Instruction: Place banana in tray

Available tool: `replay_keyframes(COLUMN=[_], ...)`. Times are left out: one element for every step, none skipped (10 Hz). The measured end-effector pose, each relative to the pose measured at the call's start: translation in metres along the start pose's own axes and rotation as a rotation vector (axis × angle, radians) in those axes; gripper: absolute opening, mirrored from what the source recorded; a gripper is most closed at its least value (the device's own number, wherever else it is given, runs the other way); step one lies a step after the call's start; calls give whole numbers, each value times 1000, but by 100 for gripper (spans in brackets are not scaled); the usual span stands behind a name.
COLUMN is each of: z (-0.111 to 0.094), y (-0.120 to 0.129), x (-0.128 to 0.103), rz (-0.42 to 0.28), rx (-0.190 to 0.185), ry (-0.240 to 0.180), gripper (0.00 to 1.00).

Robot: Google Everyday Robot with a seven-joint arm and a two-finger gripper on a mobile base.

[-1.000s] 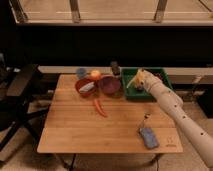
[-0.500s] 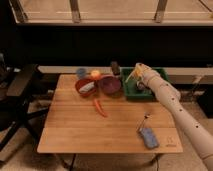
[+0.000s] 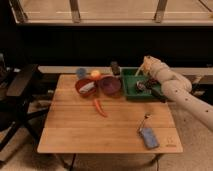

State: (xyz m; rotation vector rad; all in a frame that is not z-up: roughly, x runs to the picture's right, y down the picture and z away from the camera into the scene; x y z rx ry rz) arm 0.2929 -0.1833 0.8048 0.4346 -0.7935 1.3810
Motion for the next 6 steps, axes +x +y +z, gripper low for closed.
replay_keyframes(z=[-6, -11, -15, -18, -20, -20], y=[-14, -25, -33, -39, -42, -42], x=[-18, -38, -52, -62, -65, -65], rz=[-11, -21, -27, -31, -33, -33], rx=[17, 30, 39, 46, 50, 50], ry=[-17, -35, -49, -60, -63, -62], gripper=[74, 74, 74, 74, 74, 74])
